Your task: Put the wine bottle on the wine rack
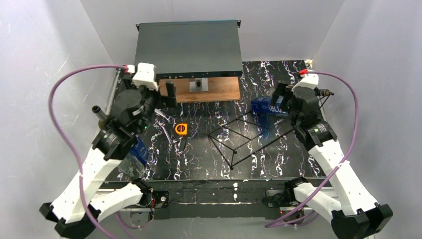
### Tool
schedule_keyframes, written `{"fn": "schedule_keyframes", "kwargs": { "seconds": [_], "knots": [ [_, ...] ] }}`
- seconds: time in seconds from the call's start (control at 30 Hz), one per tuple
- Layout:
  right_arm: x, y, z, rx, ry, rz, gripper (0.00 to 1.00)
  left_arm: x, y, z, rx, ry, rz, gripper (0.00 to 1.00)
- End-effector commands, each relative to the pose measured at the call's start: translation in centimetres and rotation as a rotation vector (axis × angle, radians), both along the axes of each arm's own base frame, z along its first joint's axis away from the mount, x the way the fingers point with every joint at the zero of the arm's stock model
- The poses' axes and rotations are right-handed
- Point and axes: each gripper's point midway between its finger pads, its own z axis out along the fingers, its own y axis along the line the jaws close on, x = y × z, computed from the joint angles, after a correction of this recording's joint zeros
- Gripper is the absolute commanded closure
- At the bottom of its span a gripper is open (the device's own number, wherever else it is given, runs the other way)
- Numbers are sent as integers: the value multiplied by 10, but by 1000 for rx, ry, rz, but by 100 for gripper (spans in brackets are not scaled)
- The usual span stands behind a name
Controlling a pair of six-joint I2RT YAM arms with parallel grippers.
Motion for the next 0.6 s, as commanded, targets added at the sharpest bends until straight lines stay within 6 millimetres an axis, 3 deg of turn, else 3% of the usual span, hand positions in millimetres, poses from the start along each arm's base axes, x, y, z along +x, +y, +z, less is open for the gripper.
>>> {"fn": "schedule_keyframes", "kwargs": {
  "seconds": [0.0,0.1,0.2,0.4,0.57],
  "knots": [
    [9,41,42,33,-90,169,3,-42,28,23,-112,3,9,1],
    [10,77,51,-2,-98,259,3,-63,44,28,-133,13,20,1],
    [-1,138,55,-32,-121,409,2,-83,63,35,-162,4,42,1],
    [-36,263,40,70,-138,731,3,-120,96,50,-222,-33,75,1],
    [-64,344,42,138,-182,904,3,-142,114,55,-216,-21,82,1]
  ]
}}
